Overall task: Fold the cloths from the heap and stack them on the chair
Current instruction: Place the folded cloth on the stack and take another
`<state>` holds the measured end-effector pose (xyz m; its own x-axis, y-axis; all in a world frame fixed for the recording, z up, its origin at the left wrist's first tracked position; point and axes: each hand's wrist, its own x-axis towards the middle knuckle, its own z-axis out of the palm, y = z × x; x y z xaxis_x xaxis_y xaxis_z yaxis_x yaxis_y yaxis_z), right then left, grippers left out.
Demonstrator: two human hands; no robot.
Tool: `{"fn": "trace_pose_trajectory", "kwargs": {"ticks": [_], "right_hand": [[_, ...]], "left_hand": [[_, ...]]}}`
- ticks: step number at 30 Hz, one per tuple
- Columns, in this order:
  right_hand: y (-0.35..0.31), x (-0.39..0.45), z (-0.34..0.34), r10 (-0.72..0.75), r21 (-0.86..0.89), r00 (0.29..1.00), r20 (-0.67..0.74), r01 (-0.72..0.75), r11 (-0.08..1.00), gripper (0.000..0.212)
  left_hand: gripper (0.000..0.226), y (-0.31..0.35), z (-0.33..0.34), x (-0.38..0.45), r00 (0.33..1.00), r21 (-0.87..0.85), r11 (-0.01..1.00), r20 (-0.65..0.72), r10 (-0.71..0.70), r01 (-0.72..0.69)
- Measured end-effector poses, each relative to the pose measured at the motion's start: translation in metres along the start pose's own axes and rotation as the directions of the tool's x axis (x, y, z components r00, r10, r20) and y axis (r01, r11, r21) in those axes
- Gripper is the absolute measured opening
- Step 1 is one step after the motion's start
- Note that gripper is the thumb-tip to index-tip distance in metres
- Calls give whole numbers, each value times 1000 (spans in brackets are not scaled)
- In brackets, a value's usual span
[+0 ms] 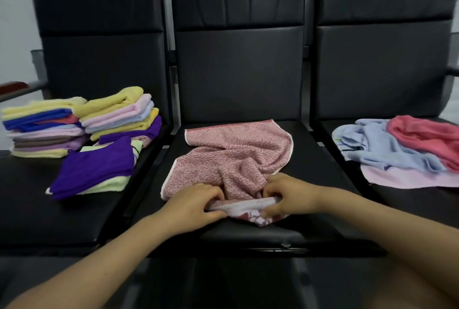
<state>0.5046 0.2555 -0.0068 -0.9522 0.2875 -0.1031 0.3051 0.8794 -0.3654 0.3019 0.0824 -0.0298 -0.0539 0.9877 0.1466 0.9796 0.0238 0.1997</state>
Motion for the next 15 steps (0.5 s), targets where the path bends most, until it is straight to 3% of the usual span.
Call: {"fn": "trace_pose_trajectory", "kwargs": {"ticks": [1, 3, 6, 8, 10, 13, 15], "right_hand": [[-3, 0, -3, -14, 38, 1000, -5, 14, 999, 27], [-9, -4, -16, -11, 285, 996, -83, 34, 958, 22], [-11, -11, -42, 75, 593, 958, -278, 110, 797, 20], [-9, -12, -53, 91, 642, 922, -378, 190, 743, 22], [-9, -10, -60, 122, 646, 885, -450, 228, 729, 22], [-5, -9, -71, 200, 598, 798, -568, 233, 767, 21], [3, -9, -75, 206, 502, 764, -612, 173, 848, 21]], "left_hand": [[44, 0, -1, 1, 1000, -53, 999, 1, 12, -12], [33, -1, -8, 1, 999, -219, 976, -50, 2, -13], [25, -1, -28, 3, 970, -483, 875, -224, -97, -24], [27, 4, -44, 5, 949, -578, 814, -287, -132, -62], [24, 5, -59, 7, 942, -534, 844, -307, -133, -55], [36, -6, -76, 12, 971, -425, 904, -196, -140, 44], [29, -17, -82, 13, 977, -445, 885, -85, -195, 138]]}}
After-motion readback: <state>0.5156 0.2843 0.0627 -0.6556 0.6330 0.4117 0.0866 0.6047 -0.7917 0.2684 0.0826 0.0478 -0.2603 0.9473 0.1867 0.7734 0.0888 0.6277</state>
